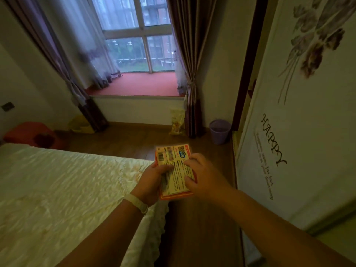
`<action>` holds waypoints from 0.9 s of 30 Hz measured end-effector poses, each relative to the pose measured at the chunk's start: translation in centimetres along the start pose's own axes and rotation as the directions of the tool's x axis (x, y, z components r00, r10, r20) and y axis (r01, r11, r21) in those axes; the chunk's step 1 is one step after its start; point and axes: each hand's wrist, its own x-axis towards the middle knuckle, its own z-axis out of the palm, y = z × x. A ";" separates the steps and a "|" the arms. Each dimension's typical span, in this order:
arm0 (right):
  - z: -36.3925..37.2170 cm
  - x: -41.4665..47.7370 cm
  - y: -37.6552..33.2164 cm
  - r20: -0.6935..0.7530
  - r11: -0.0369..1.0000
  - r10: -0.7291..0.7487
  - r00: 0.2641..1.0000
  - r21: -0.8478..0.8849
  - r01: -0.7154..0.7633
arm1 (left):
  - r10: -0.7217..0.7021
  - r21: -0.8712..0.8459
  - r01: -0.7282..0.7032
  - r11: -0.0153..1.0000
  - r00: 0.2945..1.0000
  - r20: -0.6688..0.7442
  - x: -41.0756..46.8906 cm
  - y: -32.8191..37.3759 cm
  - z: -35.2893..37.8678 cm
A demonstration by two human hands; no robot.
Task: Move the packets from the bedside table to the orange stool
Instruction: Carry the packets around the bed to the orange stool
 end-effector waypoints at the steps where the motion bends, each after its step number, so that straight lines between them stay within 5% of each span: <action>1: -0.2 0.9 0.4 -0.002 1.000 -0.012 1.000 -0.008 0.012 | 0.005 -0.008 -0.005 1.000 1.000 -0.009 0.8 0.4 0.2; 8: -0.1 6.7 2.9 0.029 1.000 0.012 1.000 0.011 -0.013 | -0.022 0.000 0.022 1.000 0.999 -0.023 7.6 1.9 -0.2; 27: 1.4 34.1 7.0 0.036 0.988 0.146 0.989 -0.055 -0.144 | -0.049 -0.097 0.070 0.993 0.978 0.202 34.2 14.1 -6.0</action>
